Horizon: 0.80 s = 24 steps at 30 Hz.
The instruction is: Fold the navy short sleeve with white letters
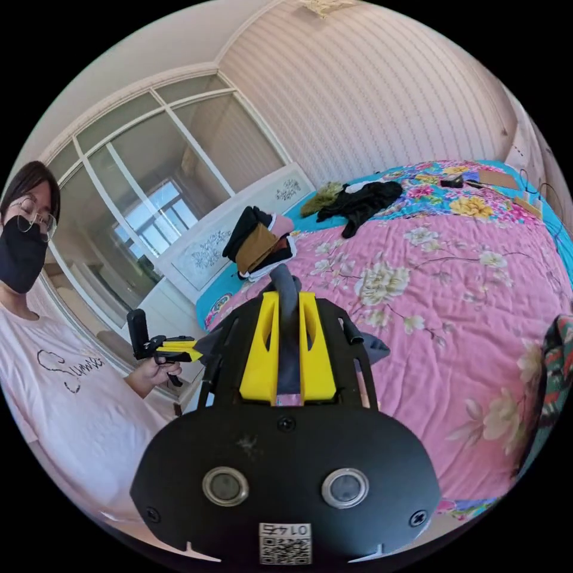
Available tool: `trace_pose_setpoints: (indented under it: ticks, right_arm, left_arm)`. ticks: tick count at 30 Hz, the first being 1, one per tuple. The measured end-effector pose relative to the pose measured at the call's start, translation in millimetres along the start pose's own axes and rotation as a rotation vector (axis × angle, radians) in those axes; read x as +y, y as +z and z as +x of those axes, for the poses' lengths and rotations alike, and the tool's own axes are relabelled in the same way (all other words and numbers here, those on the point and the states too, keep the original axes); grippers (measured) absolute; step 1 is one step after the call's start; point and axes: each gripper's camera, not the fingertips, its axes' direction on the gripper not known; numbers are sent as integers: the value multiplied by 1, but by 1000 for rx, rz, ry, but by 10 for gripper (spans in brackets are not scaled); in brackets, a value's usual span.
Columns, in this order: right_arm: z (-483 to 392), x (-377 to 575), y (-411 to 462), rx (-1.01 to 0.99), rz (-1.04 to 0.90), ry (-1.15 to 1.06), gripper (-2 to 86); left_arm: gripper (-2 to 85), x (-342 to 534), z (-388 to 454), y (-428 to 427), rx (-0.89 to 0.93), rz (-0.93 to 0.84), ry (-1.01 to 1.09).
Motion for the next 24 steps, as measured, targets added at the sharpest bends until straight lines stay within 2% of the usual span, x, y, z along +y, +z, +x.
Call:
trace_pose_setpoints:
  ticks: [8, 13, 16, 17, 20, 22, 24]
  right_arm:
    - [5, 85, -202, 331, 284, 128, 56]
    - [25, 74, -297, 570, 334, 196, 57]
    - [64, 26, -339, 664, 340, 215, 62]
    - [84, 2, -350, 703, 335, 230, 66]
    - [146, -43, -356, 839, 242, 346, 77]
    - [169, -49, -352, 870, 231, 422, 80]
    - [173, -39, -337, 850, 263, 392, 84]
  left_arm:
    - [28, -109, 111, 118, 331, -84, 219]
    - [29, -219, 175, 204, 458, -64, 330]
    - [36, -307, 204, 266, 389, -27, 364]
    - [40, -338, 214, 296, 315, -23, 393]
    - [50, -390, 211, 371, 154, -118, 269]
    - [56, -402, 194, 402, 133, -203, 158]
    - [67, -399, 175, 415, 186, -211, 110]
